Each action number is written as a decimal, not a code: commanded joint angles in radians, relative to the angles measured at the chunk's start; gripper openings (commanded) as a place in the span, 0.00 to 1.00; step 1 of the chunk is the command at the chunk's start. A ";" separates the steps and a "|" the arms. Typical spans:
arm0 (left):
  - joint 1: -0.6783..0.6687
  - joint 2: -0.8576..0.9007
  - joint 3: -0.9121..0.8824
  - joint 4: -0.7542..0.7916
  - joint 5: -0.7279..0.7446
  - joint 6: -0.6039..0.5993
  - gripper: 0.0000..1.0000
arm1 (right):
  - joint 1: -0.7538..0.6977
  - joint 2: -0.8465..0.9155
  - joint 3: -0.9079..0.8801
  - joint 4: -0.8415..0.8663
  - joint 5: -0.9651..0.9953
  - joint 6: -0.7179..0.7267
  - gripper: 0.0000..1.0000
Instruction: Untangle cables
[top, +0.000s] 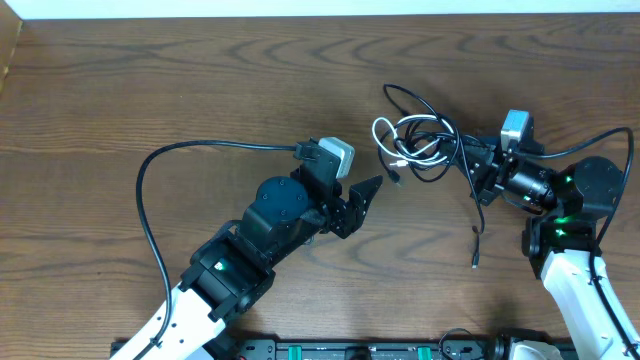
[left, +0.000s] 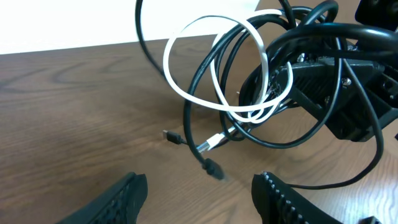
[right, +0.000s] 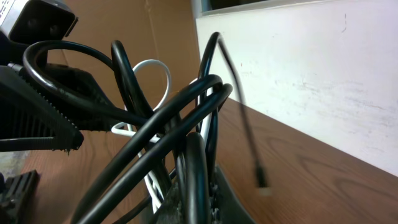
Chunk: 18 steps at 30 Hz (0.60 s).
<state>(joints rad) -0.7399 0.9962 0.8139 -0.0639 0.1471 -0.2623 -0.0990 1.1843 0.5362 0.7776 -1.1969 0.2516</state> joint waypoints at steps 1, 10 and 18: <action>0.002 -0.017 0.008 0.001 -0.002 -0.002 0.59 | -0.005 -0.004 0.011 0.003 0.016 -0.002 0.01; 0.002 0.000 0.008 0.035 0.104 -0.002 0.58 | -0.004 -0.004 0.011 0.003 0.016 0.006 0.01; 0.000 0.048 0.008 0.079 0.108 -0.005 0.66 | -0.004 -0.004 0.011 0.003 0.016 0.005 0.01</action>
<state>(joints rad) -0.7399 1.0271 0.8139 0.0059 0.2386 -0.2657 -0.0990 1.1843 0.5362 0.7780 -1.1942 0.2520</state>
